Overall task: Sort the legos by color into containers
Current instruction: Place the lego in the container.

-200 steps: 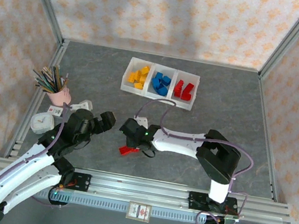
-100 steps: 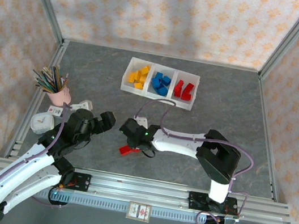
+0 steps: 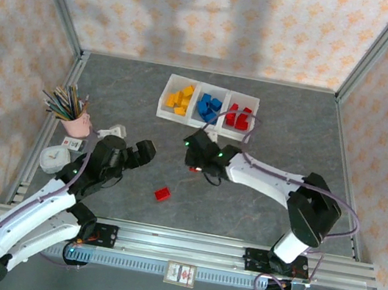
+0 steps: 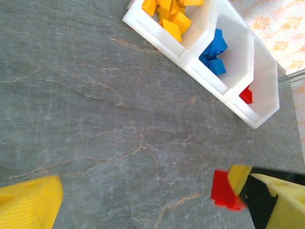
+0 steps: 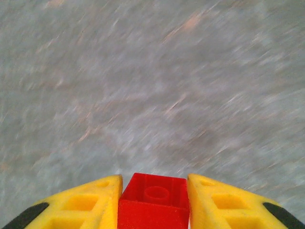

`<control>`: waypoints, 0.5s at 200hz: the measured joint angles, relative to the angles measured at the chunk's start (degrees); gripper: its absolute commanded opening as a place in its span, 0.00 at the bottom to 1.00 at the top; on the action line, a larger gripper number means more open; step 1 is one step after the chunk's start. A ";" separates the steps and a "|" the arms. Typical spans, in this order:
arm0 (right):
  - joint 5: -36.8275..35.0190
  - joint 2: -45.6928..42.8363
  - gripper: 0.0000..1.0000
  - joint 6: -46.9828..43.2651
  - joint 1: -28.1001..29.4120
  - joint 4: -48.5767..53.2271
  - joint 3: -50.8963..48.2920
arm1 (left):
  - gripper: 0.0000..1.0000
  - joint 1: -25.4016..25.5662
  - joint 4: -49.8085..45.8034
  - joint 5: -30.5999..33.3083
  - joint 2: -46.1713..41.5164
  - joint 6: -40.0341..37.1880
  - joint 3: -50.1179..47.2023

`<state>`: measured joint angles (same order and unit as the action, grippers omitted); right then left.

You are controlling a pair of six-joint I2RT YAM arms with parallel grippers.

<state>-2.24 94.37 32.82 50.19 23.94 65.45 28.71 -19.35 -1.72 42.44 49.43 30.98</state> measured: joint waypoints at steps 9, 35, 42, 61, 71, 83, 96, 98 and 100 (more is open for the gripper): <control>-0.42 -0.17 0.38 -1.09 -2.82 -0.28 0.02 | 0.99 -0.02 1.31 -0.61 1.46 -0.17 0.42; -1.16 -0.24 0.38 -4.63 -11.28 -1.29 1.18 | 0.99 0.00 4.17 -1.97 6.51 -1.51 2.82; -1.55 -0.15 0.38 -5.66 -13.53 -1.46 2.25 | 0.99 0.00 5.16 -2.34 8.04 -1.86 3.74; -2.23 1.27 0.38 -8.37 -18.91 -2.91 6.78 | 0.99 -0.02 8.26 -3.50 11.56 -2.67 5.51; -2.34 2.82 0.38 -9.68 -21.14 -3.98 9.38 | 0.99 0.00 9.68 -4.09 13.35 -3.04 6.19; -2.47 5.11 0.38 -11.08 -23.34 -5.25 12.39 | 0.99 0.00 11.10 -4.70 15.28 -3.23 6.93; -2.62 8.61 0.37 -12.66 -25.03 -6.03 15.87 | 0.99 0.00 12.00 -5.25 17.11 -3.45 7.61; -2.64 9.31 0.37 -12.92 -25.22 -6.08 16.44 | 0.99 0.00 12.26 -5.31 17.42 -3.52 7.69; -2.73 9.88 0.37 -13.16 -25.40 -6.08 17.03 | 0.99 0.00 12.37 -5.35 17.59 -3.52 7.74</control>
<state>-4.97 104.25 19.66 24.80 17.87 82.48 28.71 -6.98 -7.07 60.03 45.91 38.72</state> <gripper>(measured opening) 0.377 0.992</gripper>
